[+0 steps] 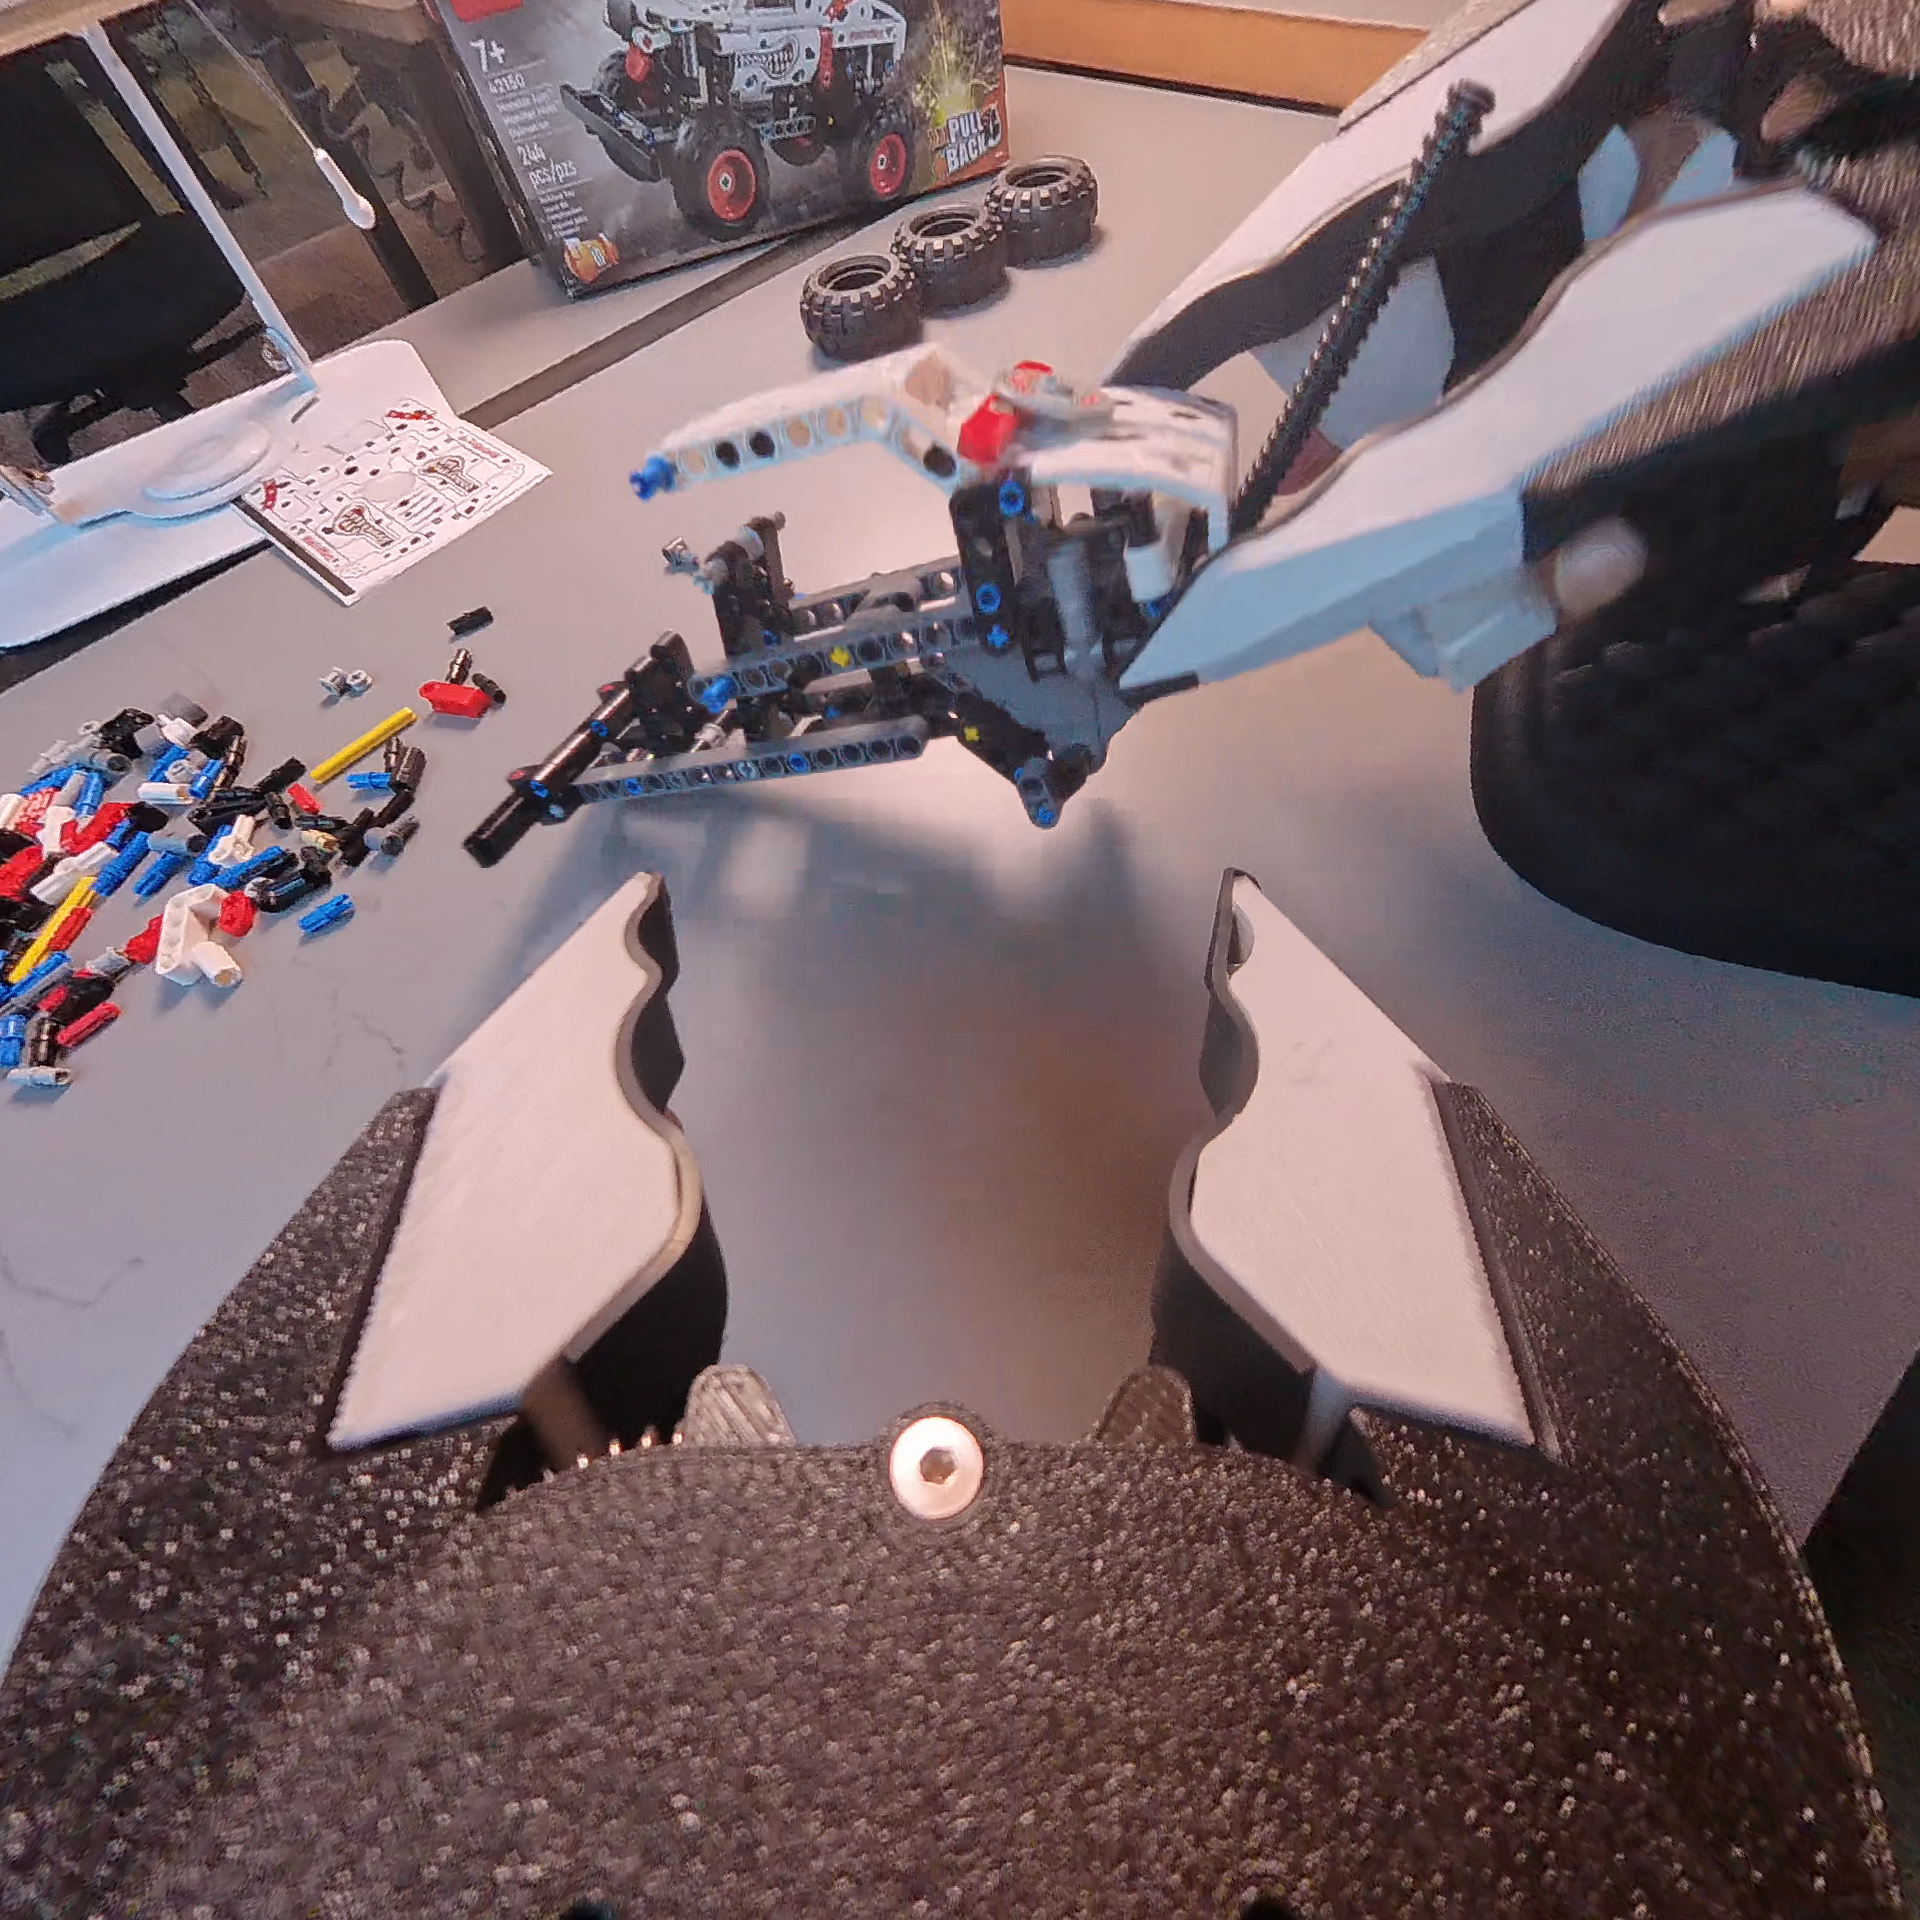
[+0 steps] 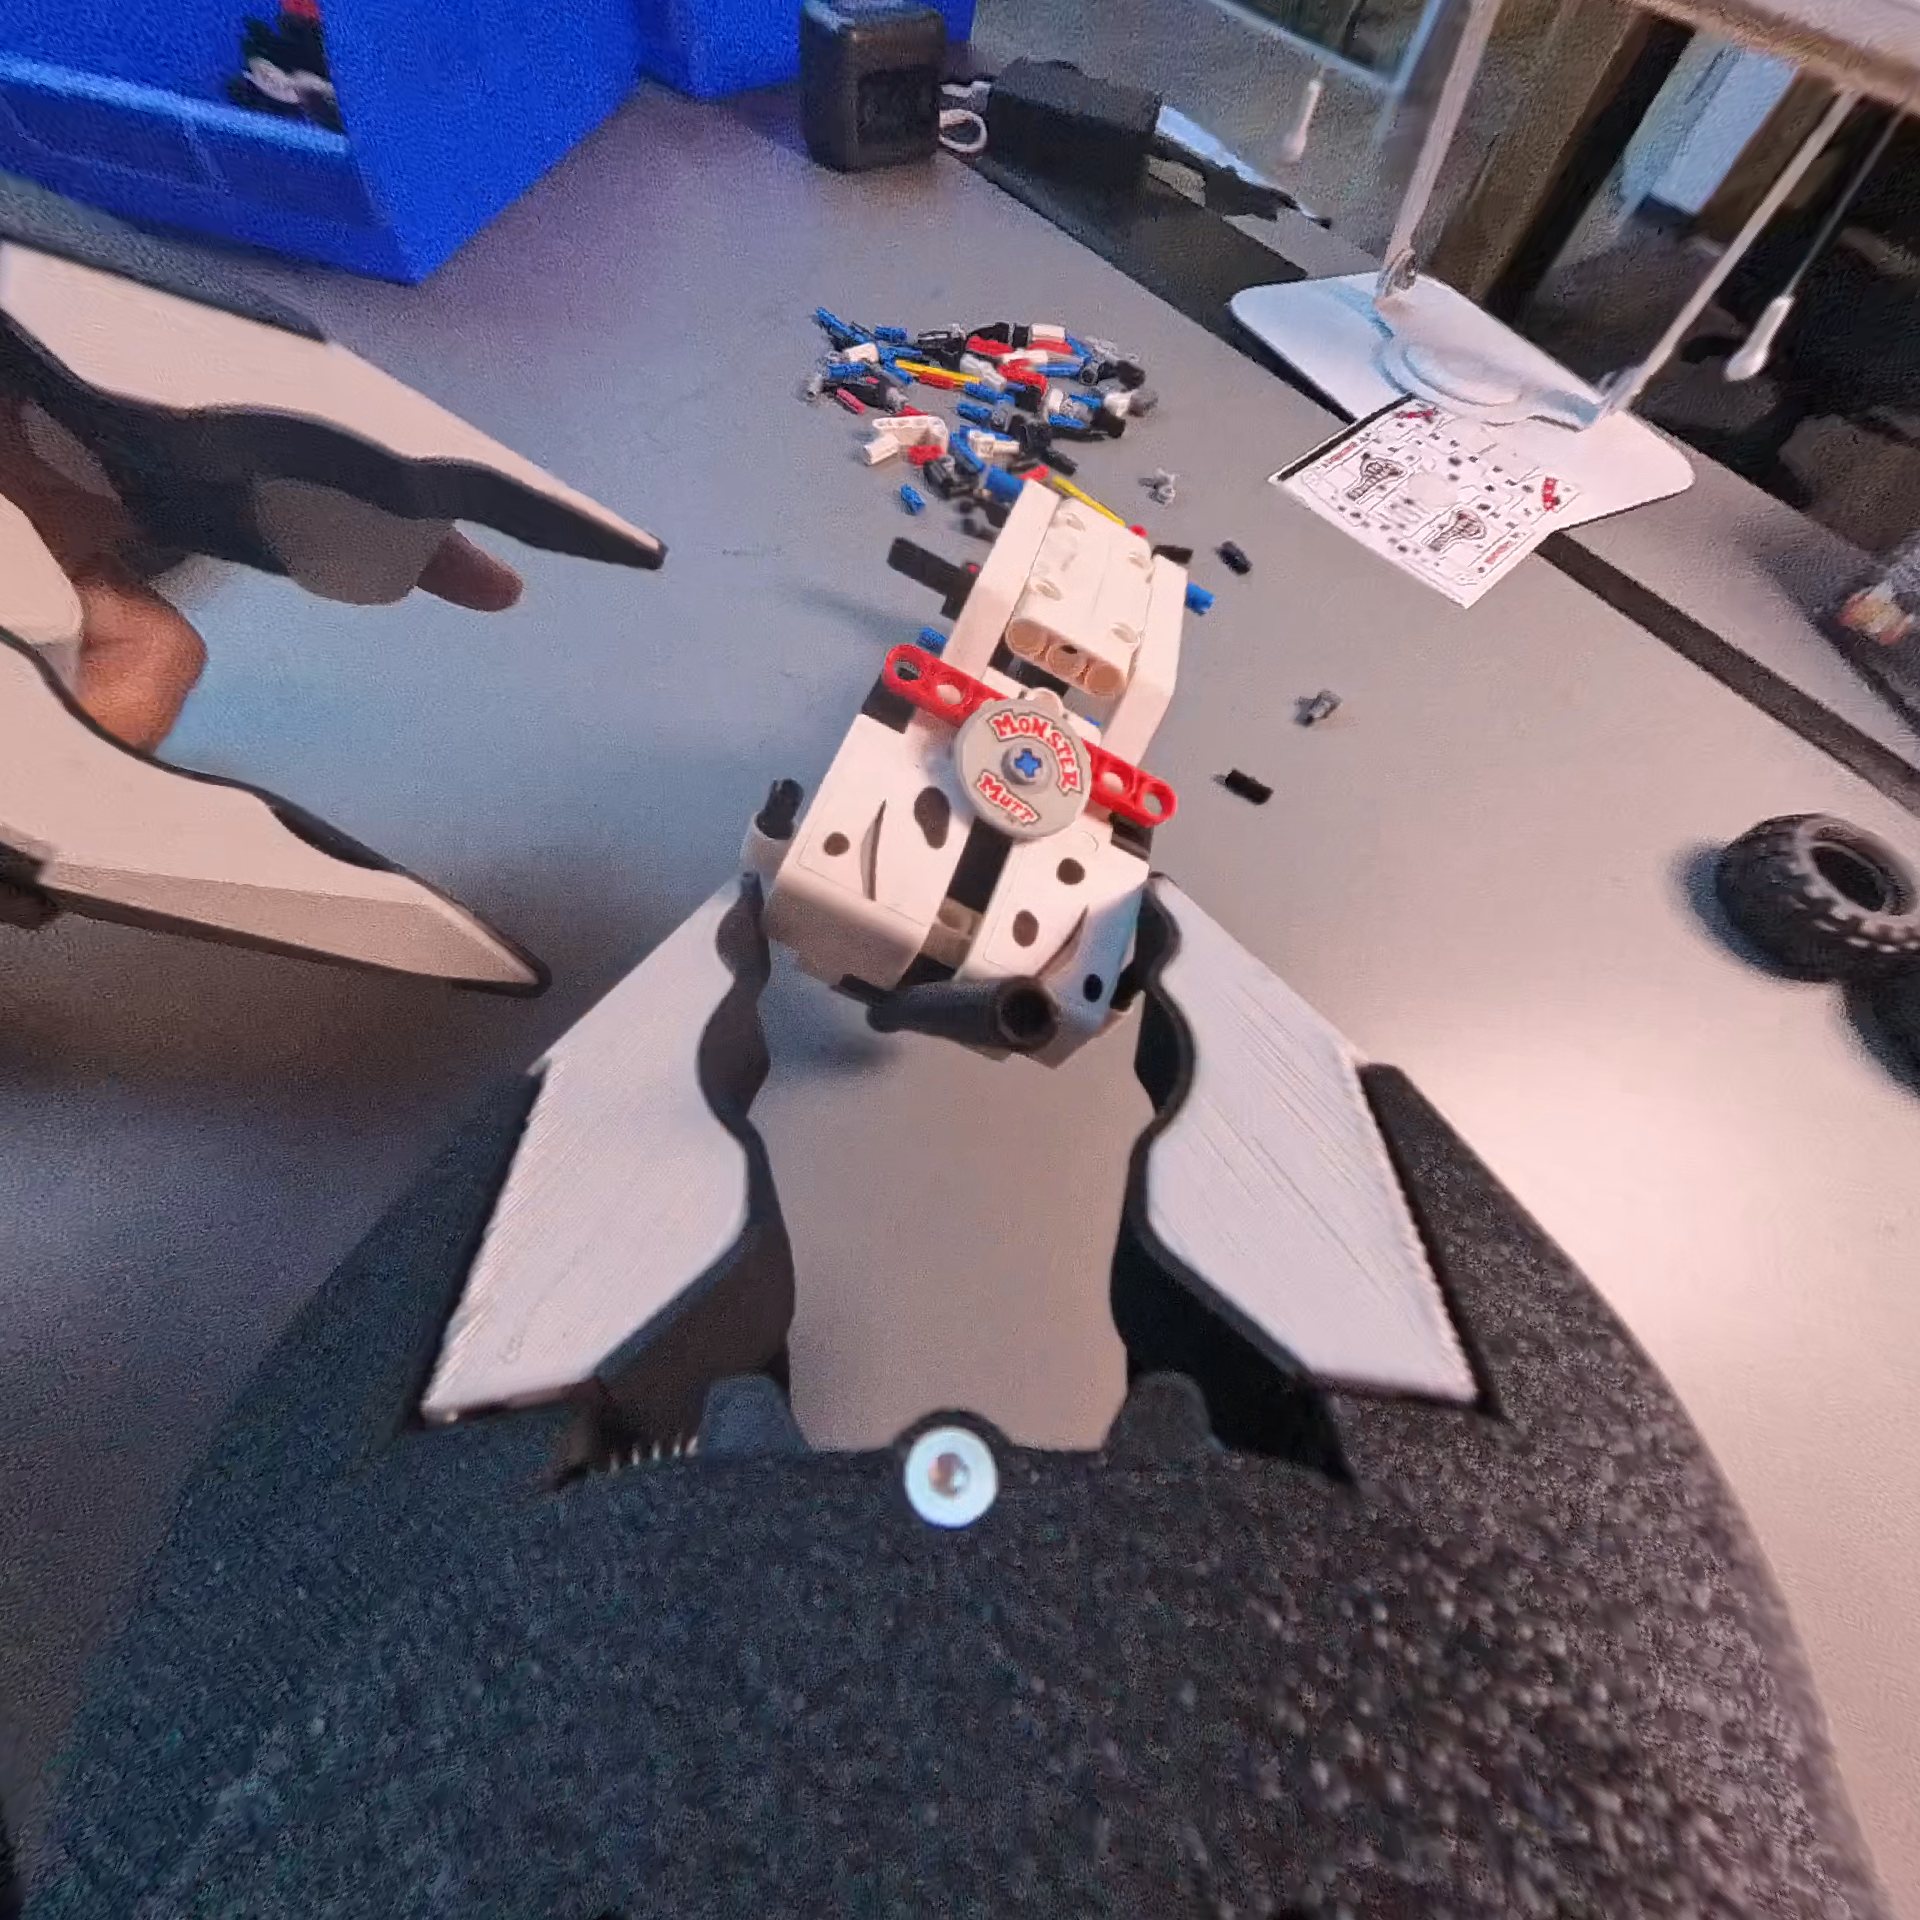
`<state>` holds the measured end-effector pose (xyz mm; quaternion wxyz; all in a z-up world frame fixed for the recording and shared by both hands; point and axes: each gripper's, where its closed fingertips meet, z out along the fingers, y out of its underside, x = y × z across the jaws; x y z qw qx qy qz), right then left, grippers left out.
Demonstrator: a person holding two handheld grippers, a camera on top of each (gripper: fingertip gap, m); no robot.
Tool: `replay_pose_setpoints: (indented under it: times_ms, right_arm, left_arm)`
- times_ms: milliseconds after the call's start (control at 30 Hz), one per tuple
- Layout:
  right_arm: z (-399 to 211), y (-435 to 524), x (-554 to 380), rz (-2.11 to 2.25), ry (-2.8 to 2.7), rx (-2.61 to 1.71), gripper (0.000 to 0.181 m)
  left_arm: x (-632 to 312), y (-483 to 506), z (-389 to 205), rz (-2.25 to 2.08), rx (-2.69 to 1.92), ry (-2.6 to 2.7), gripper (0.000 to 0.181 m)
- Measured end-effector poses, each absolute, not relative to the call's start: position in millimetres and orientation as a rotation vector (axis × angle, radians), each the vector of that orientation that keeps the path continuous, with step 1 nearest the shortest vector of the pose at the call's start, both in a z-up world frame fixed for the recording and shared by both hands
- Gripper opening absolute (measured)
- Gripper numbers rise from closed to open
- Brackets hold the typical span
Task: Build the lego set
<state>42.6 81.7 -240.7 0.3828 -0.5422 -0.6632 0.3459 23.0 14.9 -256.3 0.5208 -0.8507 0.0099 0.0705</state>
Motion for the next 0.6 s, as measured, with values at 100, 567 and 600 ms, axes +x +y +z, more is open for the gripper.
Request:
replay_pose_setpoints:
  times_ms: [100, 567, 600]
  right_arm:
    - [-247.7, 73.2, 42.7, 0.664, -1.69, -1.274, 0.071]
    - [-253.5, 62.7, 42.5, 0.703, -1.74, -1.227, 0.071]
    - [-255.0, 62.8, 41.2, 0.71, -1.759, -1.23, 0.071]
  left_arm:
    - [24.4, 13.6, -255.2, 0.173, -2.037, 0.03, 0.102]
    - [28.1, 13.5, -261.1, 0.162, -2.053, 0.022, 0.102]
    - [28.1, 13.8, -261.5, 0.165, -2.055, 0.017, 0.102]
